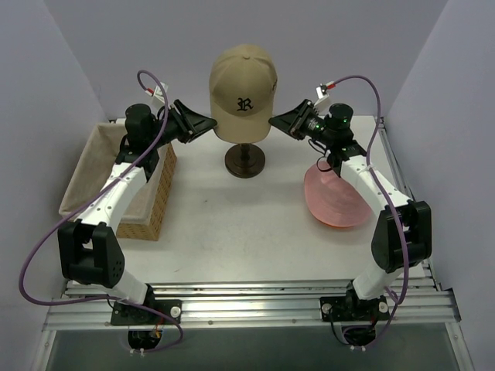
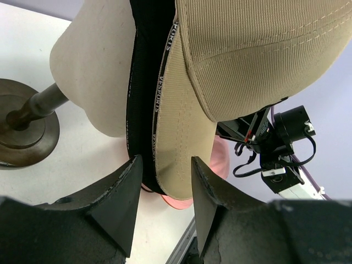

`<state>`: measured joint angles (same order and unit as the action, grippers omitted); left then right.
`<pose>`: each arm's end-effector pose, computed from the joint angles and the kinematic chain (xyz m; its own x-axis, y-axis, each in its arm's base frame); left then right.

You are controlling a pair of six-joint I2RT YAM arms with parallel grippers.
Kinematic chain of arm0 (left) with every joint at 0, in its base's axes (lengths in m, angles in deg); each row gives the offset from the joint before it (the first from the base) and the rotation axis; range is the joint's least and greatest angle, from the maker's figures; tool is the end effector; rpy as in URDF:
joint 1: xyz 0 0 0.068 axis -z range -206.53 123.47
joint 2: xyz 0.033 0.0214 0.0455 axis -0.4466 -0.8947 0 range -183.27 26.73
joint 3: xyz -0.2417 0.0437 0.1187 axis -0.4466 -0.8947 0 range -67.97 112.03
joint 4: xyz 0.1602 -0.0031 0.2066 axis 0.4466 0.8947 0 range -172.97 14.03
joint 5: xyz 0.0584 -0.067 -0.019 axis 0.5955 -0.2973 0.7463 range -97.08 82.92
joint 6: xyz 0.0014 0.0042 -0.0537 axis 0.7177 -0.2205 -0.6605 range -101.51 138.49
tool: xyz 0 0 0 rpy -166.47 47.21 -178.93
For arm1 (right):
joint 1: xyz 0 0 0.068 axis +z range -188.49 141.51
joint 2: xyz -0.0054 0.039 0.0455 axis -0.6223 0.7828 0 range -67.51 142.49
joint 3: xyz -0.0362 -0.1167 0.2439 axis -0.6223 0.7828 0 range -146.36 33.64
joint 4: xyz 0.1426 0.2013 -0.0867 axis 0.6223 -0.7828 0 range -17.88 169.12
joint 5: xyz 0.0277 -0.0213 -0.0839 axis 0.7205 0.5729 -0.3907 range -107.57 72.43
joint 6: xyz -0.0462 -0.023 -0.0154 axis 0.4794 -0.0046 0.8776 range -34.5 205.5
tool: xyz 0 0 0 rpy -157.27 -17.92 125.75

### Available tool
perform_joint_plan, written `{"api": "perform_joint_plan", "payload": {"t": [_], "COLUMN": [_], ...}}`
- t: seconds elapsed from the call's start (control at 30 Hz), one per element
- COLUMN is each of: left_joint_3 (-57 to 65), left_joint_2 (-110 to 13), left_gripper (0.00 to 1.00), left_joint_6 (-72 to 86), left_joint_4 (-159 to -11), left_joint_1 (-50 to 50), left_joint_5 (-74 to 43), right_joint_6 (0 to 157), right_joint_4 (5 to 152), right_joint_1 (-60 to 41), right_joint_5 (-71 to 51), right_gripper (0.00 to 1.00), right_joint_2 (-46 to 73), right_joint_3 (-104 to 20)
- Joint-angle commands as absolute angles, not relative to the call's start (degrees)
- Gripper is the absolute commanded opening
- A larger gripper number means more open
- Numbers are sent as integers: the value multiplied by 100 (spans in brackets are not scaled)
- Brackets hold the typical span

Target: Stack the hats

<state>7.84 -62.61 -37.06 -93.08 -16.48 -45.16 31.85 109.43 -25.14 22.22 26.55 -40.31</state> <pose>0.3614 -0.0863 0.3724 -0.6463 -0.5447 -0.5344 0.3723 0.3862 -0.8439 0.3733 0.1119 0.3669 -0.5344 0.5093 -0.6745 -0.6070 0.3240 0.7256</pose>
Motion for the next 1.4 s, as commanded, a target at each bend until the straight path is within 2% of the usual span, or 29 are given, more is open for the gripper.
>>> {"api": "perform_joint_plan", "payload": {"t": [0.0, 0.17, 0.23, 0.3, 0.53, 0.67, 0.73, 0.87, 1.03, 1.17, 1.2, 1.37], "left_joint_3": [929, 990, 1043, 1139, 1271, 1324, 1359, 1359, 1262, 1447, 1552, 2141], "left_joint_2": [-6046, -6063, -6098, -6107, -6133, -6221, -6309, -6432, -6485, -6590, -6651, -7047], "left_gripper": [49, 49, 49, 49, 53, 54, 55, 59, 63, 54, 47, 26], "left_joint_6": [-3574, -3495, -3408, -3337, -3205, -3170, -3135, -3055, -3117, -3178, -3170, -3099], "left_joint_4": [-9580, -9554, -9492, -9334, -9237, -9228, -9237, -9237, -9580, -9659, -9650, -9281], "left_joint_1": [-1624, -1607, -1607, -1607, -1607, -1607, -1598, -1589, -1545, -1545, -1545, -1554], "left_joint_5": [-4452, -4443, -4434, -4382, -4364, -4408, -4504, -4575, -4636, -4672, -4637, -4575], "right_joint_6": [3338, 3400, 3426, 3505, 4102, 4392, 4463, 4507, 4674, 4639, 4613, 4560], "right_joint_4": [11129, 11050, 10998, 10770, 9680, 9827, 10231, 10250, 10215, 10364, 10460, 10689], "right_joint_1": [-2434, -2425, -2434, -2451, -2522, -2522, -2556, -2636, -2636, -2636, -2636, -2610], "right_joint_5": [2189, 2101, 2075, 1961, 1076, 607, 642, 1317, 1214, 1301, 1336, 1292], "right_gripper": [12, 14, 22, 25, 25, 28, 36, 39, 40, 39, 38, 36], "right_joint_2": [2477, 2381, 2337, 2232, 1819, 1651, 1712, 2230, 2731, 3118, 3249, 3383], "right_joint_3": [-4248, -4221, -4212, -4230, -4555, -4678, -4774, -5538, -6223, -6523, -6541, -6340]}}
